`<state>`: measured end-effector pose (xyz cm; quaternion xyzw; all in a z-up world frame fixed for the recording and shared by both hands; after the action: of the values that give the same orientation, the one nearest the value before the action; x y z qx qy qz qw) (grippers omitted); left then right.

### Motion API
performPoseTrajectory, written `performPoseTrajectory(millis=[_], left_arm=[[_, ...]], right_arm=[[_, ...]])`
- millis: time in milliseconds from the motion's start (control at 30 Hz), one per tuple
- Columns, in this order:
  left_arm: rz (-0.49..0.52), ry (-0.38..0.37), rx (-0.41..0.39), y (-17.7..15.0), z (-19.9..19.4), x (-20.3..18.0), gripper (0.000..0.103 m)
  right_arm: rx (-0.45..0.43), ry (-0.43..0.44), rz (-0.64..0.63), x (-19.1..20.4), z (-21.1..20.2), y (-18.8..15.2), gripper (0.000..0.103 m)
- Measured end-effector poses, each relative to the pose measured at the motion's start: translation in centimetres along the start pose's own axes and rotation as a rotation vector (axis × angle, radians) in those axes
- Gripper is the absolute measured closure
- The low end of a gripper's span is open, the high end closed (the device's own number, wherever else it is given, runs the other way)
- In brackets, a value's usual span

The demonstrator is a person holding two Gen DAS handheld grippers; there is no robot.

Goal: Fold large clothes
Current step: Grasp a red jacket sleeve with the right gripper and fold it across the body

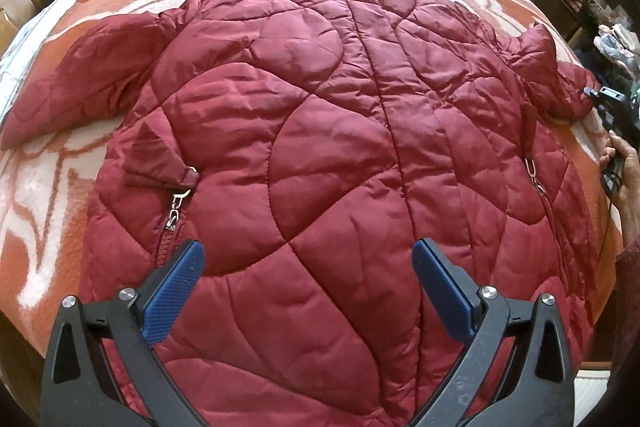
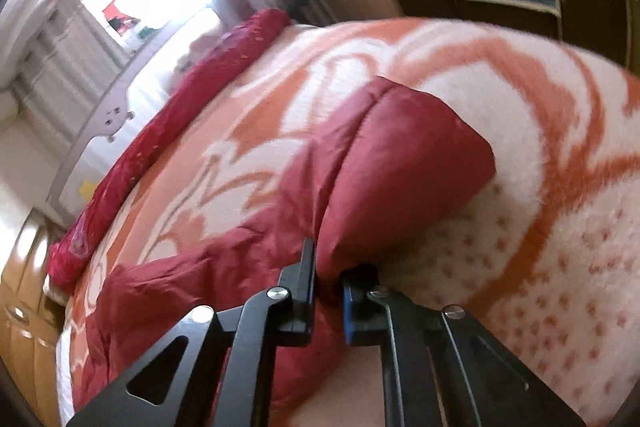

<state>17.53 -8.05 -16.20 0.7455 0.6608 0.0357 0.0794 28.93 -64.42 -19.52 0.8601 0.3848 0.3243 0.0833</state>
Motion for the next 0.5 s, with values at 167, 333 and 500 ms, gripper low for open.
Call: performPoseTrajectory(millis=[167,333,500], left_arm=[[-0.021,-0.012,-0.009,-0.1,-0.3,0.5,0.0],[-0.039,-0.029,-0.028,-0.3,-1.0,1.5,0.0],[-0.054,-0.074,-0.047,-0.1,-1.9,2.4,0.0]], right_arm=[[-0.036,0.075,-0.138,5.7,-2.9,-0.8,0.095],[-0.048,0.175,-0.303,13.6,-5.6,-3.1,0.096],[-0.004,0.271,-0.478,22.2,-6.4,-7.8,0.096]])
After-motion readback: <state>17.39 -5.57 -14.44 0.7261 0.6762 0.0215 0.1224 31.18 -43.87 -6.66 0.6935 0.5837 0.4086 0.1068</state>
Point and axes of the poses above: each gripper's, at about its wrist camera, not at the fingertips, and z roughly the way its jaws point, x to its left, y to its top, the point moved 10 cm from there along z, roughly the way its jaws point, and after that the axes turned 10 degrees about x, right-handed, at the moved point
